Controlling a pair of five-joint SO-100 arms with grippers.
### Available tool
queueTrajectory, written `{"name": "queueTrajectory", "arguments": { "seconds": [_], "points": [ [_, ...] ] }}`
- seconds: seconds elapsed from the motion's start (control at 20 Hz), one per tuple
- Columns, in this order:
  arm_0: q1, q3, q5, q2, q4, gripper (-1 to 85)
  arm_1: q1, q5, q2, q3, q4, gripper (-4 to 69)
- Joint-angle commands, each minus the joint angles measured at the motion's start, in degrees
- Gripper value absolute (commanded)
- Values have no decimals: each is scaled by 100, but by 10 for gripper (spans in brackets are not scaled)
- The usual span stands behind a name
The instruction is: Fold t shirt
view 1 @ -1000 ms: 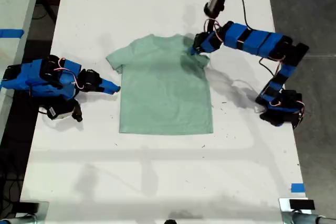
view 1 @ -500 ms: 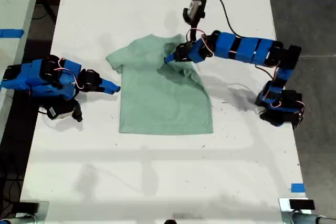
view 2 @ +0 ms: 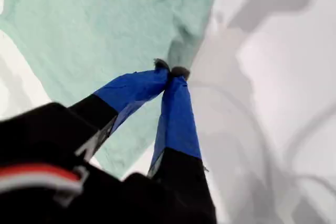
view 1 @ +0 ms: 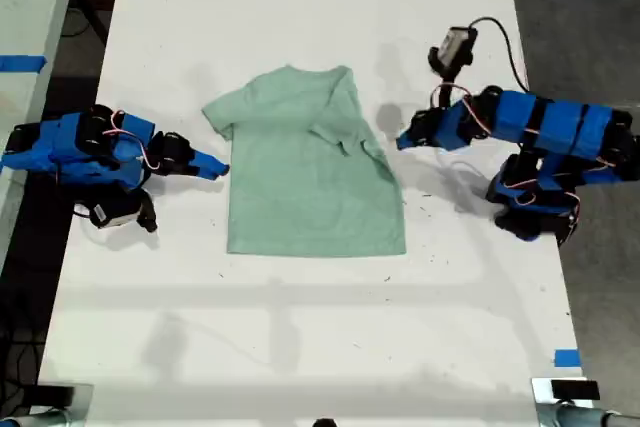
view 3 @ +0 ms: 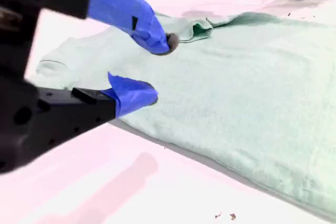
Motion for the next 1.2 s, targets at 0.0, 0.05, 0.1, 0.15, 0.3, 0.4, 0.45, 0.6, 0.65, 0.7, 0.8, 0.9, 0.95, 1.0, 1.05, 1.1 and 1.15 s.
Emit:
{"name": "queueTrajectory", "arguments": {
  "seconds": [0.0,0.05,0.1,0.15,0.3,0.4,0.45,0.6,0.65,0.7,0.8,0.9,0.95,1.0,1.05,1.1,1.15],
  "points": [
    [44,44,26,44,26,115,-308,431,4201,2162,686,6],
    [44,44,26,44,26,115,-334,457,5326,2795,1257,7],
    [44,44,26,44,26,115,-325,536,5177,2944,1547,7],
    [44,44,26,44,26,115,-211,501,5265,3516,1441,8],
    [44,44,26,44,26,115,-299,861,5265,3454,1582,8],
    [44,44,26,44,26,115,-343,1020,5265,3454,1661,8],
    [44,44,26,44,26,115,-360,1116,5265,3454,1714,8],
    [44,44,26,44,26,115,-378,1222,5265,3445,1767,8],
    [44,44,26,44,26,115,-387,1222,5265,3445,1767,8],
    [44,44,26,44,26,115,-387,1222,5265,3445,1767,8],
    [44,44,26,44,26,115,-387,1222,5265,3445,1758,8],
    [44,44,26,44,26,115,-396,1230,5265,3445,1767,8],
    [44,44,26,44,26,115,-396,1230,5265,3445,1767,8],
    [44,44,26,44,26,115,-396,1230,5265,3445,1767,8],
    [44,44,26,44,26,115,-396,1239,5265,3445,1767,8],
    [44,44,26,44,26,115,-396,1239,5265,3445,1767,8],
    [44,44,26,44,26,115,-396,1248,5265,3445,1767,8]
  ]
}}
